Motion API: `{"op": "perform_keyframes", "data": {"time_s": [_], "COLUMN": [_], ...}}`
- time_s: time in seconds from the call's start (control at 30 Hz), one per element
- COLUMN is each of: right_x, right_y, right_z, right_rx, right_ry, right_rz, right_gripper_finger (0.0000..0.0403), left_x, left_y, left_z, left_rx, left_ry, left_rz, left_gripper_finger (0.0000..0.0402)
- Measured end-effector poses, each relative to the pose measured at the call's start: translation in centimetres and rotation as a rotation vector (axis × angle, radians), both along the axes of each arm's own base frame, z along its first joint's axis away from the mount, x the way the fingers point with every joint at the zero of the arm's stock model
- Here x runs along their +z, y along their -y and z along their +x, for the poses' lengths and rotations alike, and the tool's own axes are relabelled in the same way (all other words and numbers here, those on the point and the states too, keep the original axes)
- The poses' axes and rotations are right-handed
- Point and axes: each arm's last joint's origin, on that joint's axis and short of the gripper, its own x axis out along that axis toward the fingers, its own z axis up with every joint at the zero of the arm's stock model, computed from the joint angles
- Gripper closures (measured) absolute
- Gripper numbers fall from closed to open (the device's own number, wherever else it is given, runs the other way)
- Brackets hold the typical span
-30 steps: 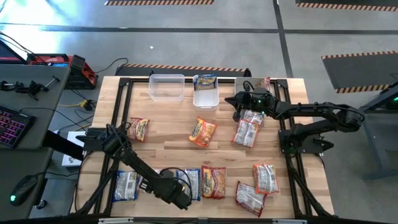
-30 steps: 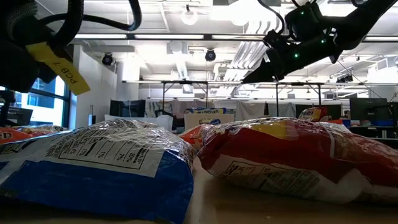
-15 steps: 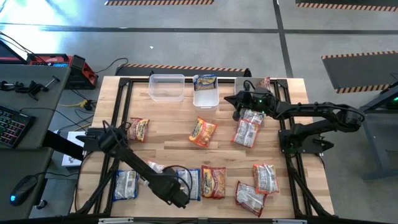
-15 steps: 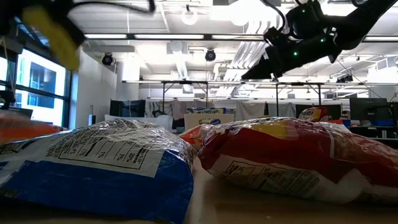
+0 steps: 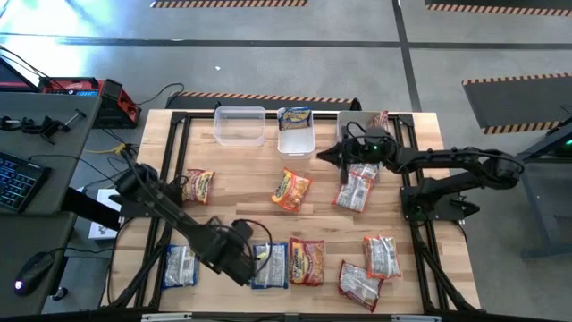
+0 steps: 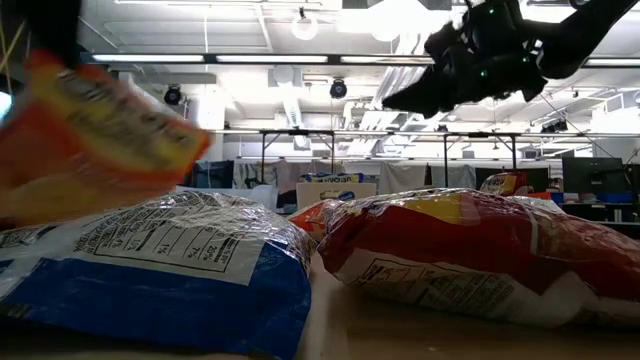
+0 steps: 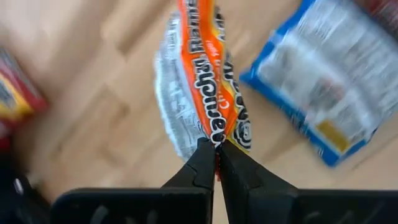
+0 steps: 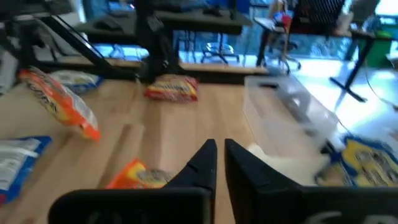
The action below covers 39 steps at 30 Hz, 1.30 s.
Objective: Sort Maruchan noodles
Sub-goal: Put the orange noodle pack into the transparent bin
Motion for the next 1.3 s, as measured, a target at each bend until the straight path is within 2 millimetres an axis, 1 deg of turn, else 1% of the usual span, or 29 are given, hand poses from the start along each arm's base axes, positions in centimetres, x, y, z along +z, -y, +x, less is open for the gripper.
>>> {"op": "perform_keyframes", "data": {"time_s": [0.07, 0.2, 0.33, 0.43, 0.53, 0.67, 0.8, 0.93, 1.0, 1.1, 1.2, 1.3], "right_x": [0.3, 0.7, 0.7, 0.5, 0.1, 0.2, 0.1, 0.1, 0.0, 0.6, 1.4, 2.0], "right_y": [-0.7, -2.1, -3.0, -3.6, -4.0, -4.0, -4.0, -3.7, -3.4, -3.1, -2.9, -2.7], "right_z": [0.3, 0.7, 1.0, 1.5, 2.3, 4.8, 8.2, 11.0, 12.1, 13.3, 14.4, 15.1], "right_rx": [0.038, 0.118, 0.158, 0.191, 0.251, 0.29, 0.365, 0.467, 0.483, 0.538, 0.566, 0.544], "right_ry": [0.028, 0.068, 0.068, 0.084, 0.115, 0.096, 0.062, 0.054, 0.054, 0.071, 0.089, 0.114], "right_rz": [-0.022, -0.018, -0.002, 0.028, 0.067, 0.153, 0.209, 0.23, 0.227, 0.224, 0.223, 0.202], "right_gripper_finger": [0.0365, 0.0313, 0.0262, 0.0227, 0.0198, 0.0165, 0.0147, 0.0143, 0.0143, 0.0143, 0.0143, 0.0143], "left_x": [0.9, 2.4, 2.6, 2.7, 3.2, 4.6, 6.2, 7.9, 8.5, 9.2, 9.5, 9.5], "left_y": [-0.4, -1.3, -2.2, -3.3, -4.7, -6.9, -8.6, -10.2, -10.8, -11.4, -11.7, -11.9], "left_z": [-0.2, -0.8, -1.7, -2.5, -3.4, -4.4, -5.1, -6.0, -6.5, -7.1, -7.3, -7.1], "left_rx": [-0.038, -0.092, -0.153, -0.201, -0.265, -0.335, -0.427, -0.496, -0.514, -0.524, -0.54, -0.565], "left_ry": [0.049, 0.152, 0.252, 0.325, 0.395, 0.504, 0.618, 0.706, 0.723, 0.743, 0.758, 0.76], "left_rz": [0.043, 0.111, 0.13, 0.152, 0.188, 0.239, 0.276, 0.284, 0.284, 0.284, 0.258, 0.251], "left_gripper_finger": [0.0401, 0.0401, 0.0401, 0.0401, 0.0401, 0.0401, 0.0401, 0.0401, 0.0401, 0.0401, 0.0401, 0.0401]}}
